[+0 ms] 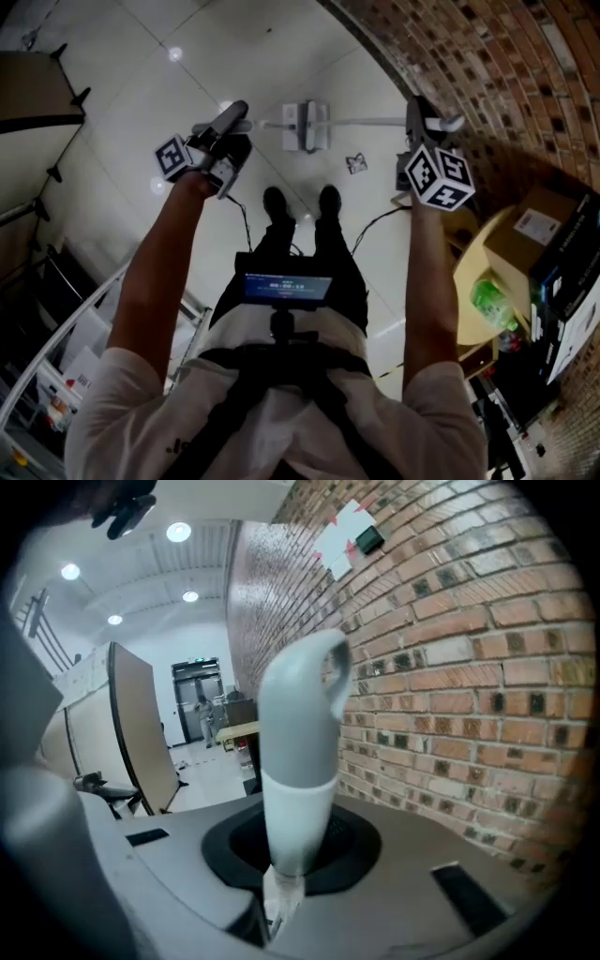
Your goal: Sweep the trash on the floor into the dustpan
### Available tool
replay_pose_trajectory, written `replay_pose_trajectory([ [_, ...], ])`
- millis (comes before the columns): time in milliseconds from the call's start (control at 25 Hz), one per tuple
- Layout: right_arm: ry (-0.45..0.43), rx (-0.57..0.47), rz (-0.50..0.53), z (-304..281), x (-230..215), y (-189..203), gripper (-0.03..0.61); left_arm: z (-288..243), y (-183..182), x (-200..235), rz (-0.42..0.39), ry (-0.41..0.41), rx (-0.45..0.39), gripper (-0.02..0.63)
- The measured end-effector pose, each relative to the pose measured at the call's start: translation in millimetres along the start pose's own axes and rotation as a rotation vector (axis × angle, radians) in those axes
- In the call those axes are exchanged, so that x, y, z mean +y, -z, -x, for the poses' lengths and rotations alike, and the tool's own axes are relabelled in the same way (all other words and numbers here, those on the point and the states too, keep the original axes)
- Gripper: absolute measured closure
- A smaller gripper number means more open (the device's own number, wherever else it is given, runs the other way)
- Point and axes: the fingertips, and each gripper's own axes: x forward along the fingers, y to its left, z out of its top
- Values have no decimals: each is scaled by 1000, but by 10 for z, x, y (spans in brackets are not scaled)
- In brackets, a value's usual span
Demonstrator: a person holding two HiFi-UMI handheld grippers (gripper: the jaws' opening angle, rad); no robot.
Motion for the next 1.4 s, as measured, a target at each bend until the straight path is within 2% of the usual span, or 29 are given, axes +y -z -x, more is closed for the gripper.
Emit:
replay_pose_trajectory([
  [160,50,-13,121,330,-71,-195,545,16,50,16,20,0,63,606],
  [360,191,0,148,902,-425,-248,545,-145,247,52,31,-9,186,606],
  [600,328,94,168,1375,-860,180,545,-398,577,110,48,-42,318,606],
  [800,352,188,208,1242,-948,602,545,-493,700,105,41,-51,329,606],
  [880,369,189,147,1128,-964,804,543,-511,722,110,35,-55,328,606],
  [960,400,160,44,1039,-999,917,540,-531,749,122,29,-58,330,606],
  [1120,483,68,-152,1004,-1139,879,534,-528,776,117,27,-56,328,606],
  [1280,538,-10,-226,1077,-1211,671,529,-518,775,106,19,-39,330,606],
  [1400,538,-56,-289,1045,-1174,537,529,-516,758,99,20,-37,326,604],
])
